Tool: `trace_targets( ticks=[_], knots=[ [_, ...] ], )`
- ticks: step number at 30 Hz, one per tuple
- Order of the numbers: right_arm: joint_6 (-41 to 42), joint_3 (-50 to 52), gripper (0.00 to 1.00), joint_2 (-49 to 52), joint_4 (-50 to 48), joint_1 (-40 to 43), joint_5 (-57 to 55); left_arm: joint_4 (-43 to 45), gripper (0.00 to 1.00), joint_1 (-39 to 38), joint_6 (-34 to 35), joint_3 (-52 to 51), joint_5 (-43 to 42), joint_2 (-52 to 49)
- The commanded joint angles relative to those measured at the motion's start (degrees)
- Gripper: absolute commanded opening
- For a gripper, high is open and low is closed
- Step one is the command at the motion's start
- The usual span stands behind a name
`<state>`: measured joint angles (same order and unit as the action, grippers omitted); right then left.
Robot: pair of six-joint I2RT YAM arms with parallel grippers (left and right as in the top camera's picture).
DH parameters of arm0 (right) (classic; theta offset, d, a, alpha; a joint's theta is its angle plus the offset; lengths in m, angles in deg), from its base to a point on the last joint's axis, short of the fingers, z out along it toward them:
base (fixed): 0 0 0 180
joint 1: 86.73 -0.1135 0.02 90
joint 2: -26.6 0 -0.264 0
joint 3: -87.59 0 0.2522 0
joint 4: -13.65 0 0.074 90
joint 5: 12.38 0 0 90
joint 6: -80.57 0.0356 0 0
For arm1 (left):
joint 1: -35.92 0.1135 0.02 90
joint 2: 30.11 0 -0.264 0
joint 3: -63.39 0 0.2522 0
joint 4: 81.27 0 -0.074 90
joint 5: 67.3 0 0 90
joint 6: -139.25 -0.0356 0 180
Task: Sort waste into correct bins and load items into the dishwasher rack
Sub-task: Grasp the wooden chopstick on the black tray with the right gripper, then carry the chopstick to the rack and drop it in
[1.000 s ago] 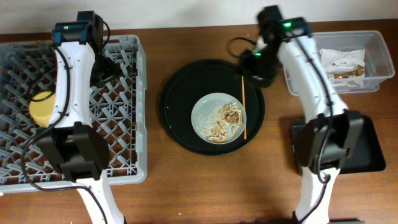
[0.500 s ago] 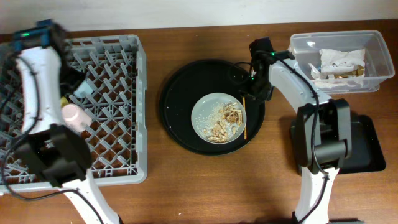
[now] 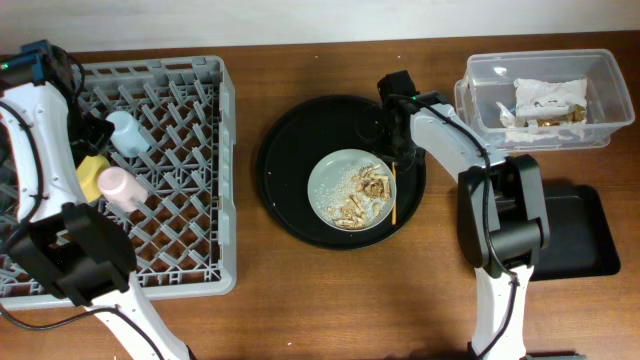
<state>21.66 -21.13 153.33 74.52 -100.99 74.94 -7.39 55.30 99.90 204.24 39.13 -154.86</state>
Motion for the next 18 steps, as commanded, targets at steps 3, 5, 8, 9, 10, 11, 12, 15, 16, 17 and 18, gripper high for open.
trace_targets(
  ticks=[3, 5, 8, 9, 10, 11, 12, 15, 16, 17, 18],
  knots=[
    [0.90, -3.80, 0.04, 0.13, 1.70, -0.28, 3.72, -0.04, 0.99, 0.50, 1.14, 0.46, -0.15, -0.07],
    [0.90, -11.15, 0.04, -1.79, 7.39, -0.28, 3.74, 0.11, 0.99, 0.50, 1.14, 0.46, -0.15, -0.07],
    [0.83, -25.27, 0.04, -3.50, 17.66, -0.52, 10.01, 0.15, 0.99, 0.50, 1.14, 0.46, -0.17, -0.07],
    [0.72, -28.33, 0.04, -3.50, 18.16, -1.16, 15.69, 0.31, 0.99, 0.50, 1.16, 0.46, -0.17, -0.07],
    [0.72, -29.31, 0.04, -3.50, 17.03, -1.75, 20.06, 0.35, 1.00, 0.50, 1.16, 0.46, -0.17, -0.07],
    [0.72, -29.44, 0.04, -3.50, 14.29, -2.91, 24.81, 0.33, 0.99, 0.50, 1.14, 0.46, -0.17, -0.07],
    [0.74, -29.33, 0.04, -3.37, 10.67, -4.57, 28.15, 0.33, 0.99, 0.52, 1.14, 0.46, -0.15, -0.07],
    [0.72, -29.00, 0.04, -2.05, 0.94, -12.02, 27.58, 0.33, 0.99, 0.50, 1.14, 0.46, -0.17, -0.07],
    [0.72, -29.00, 0.04, -0.76, -3.21, -15.61, 25.77, 0.31, 0.99, 0.50, 1.14, 0.46, -0.17, -0.07],
    [0.74, -29.00, 0.04, 0.22, -5.79, -17.88, 25.09, 0.28, 0.99, 0.50, 1.14, 0.46, -0.17, -0.07],
    [0.74, -29.00, 0.04, 1.01, -7.85, -19.41, 24.90, 0.22, 0.99, 0.50, 1.14, 0.46, -0.17, -0.07]
  ],
)
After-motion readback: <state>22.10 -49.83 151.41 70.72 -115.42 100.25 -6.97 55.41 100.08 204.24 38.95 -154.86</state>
